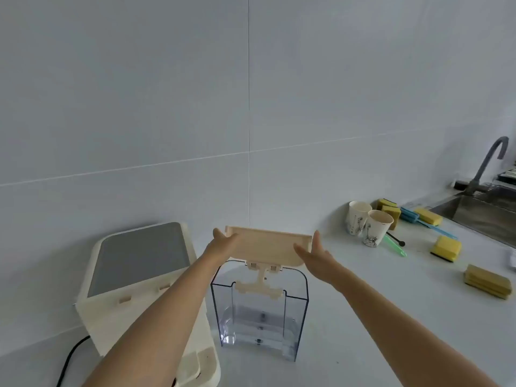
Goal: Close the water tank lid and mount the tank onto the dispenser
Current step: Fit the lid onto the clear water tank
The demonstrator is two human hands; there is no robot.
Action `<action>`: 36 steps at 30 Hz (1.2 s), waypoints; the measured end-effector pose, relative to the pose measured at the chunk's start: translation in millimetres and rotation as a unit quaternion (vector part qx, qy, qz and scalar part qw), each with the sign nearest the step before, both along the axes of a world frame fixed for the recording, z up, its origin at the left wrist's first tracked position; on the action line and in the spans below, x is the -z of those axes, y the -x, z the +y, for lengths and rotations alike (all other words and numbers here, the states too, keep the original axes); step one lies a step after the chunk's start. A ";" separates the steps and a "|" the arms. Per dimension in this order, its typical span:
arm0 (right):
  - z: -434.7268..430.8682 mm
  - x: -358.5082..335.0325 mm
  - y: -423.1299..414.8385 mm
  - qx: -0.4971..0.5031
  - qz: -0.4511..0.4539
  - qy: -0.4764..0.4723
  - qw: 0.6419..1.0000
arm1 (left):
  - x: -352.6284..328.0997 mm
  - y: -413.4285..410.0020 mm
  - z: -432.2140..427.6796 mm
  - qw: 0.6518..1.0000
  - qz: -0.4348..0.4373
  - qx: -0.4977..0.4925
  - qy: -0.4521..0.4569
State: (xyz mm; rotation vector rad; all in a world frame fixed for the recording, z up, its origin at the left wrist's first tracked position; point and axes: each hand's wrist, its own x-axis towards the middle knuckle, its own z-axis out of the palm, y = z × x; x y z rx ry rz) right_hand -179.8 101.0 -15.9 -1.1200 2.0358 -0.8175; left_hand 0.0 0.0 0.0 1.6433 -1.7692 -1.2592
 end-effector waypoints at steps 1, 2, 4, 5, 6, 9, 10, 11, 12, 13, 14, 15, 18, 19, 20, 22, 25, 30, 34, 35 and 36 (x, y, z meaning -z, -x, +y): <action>-0.1 -2.1 -1.1 0.011 -0.041 0.017 0.999 | -0.5 0.1 -0.9 1.000 0.005 0.003 -0.013; -1.5 -1.4 0.9 0.016 -0.076 0.012 0.997 | 1.2 0.9 -3.9 1.000 0.008 0.003 -0.024; -3.5 0.9 0.9 0.019 -0.115 0.008 0.993 | 4.1 2.2 -7.0 0.999 0.010 0.002 -0.051; -4.0 2.3 -0.1 0.020 -0.124 0.005 0.992 | 4.5 3.2 -7.2 0.998 0.008 0.007 -0.057; -4.1 3.5 -2.9 0.021 -0.129 0.004 0.991 | 5.7 3.6 -7.5 0.998 0.008 0.011 -0.060; -7.4 5.0 -5.9 0.025 -0.142 0.020 0.989 | 4.9 2.6 -9.9 0.998 0.010 0.016 -0.054; -7.6 4.5 -7.3 0.028 -0.152 0.022 0.988 | 5.0 1.8 -10.7 0.998 0.011 0.019 -0.051; -7.6 4.1 -7.9 0.030 -0.159 0.026 0.986 | 4.1 0.8 -10.6 0.998 0.011 0.023 -0.050; -7.0 4.1 -7.9 0.028 -0.160 0.032 0.986 | 3.6 0.2 -10.8 0.998 0.014 0.025 -0.049; -5.5 4.2 -7.4 0.024 -0.159 0.041 0.986 | 2.6 -0.5 -9.9 0.998 0.017 0.027 -0.048; -3.9 3.8 -7.3 0.022 -0.164 0.052 0.985 | 2.1 -1.0 -9.4 0.998 0.020 0.027 -0.045; -1.6 2.9 -8.2 0.023 -0.174 0.064 0.982 | 1.2 -1.5 -8.4 0.998 0.024 0.027 -0.043; 2.9 1.3 -9.8 0.037 -0.181 0.097 0.978 | -1.1 -4.8 -3.7 0.999 0.038 0.017 -0.035; 3.3 2.1 -10.7 0.044 -0.184 0.104 0.977 | -1.6 -6.7 -1.5 0.998 0.048 0.015 -0.032; 3.8 3.2 -11.3 0.052 -0.189 0.109 0.974 | -1.2 -8.4 0.4 0.998 0.062 0.012 -0.029; 6.5 6.4 -11.6 0.064 -0.195 0.111 0.972 | -0.1 -12.9 4.0 0.996 0.086 0.002 -0.023; 12.1 10.1 -14.5 0.074 -0.195 0.116 0.971 | 2.9 -20.4 9.4 0.993 0.116 -0.028 -0.014; 22.5 17.3 -19.6 0.098 -0.200 0.126 0.967 | 11.7 -22.9 22.4 0.993 0.101 -0.054 0.024; 32.2 24.2 -25.2 0.096 -0.166 0.132 0.972 | 17.4 -21.1 37.4 0.994 0.071 -0.083 0.031; 34.1 25.8 -26.4 0.093 -0.161 0.133 0.974 | 18.9 -20.4 40.8 0.993 0.075 -0.086 0.035; 35.8 27.3 -27.6 0.089 -0.157 0.135 0.974 | 21.2 -19.8 43.5 0.992 0.078 -0.090 0.039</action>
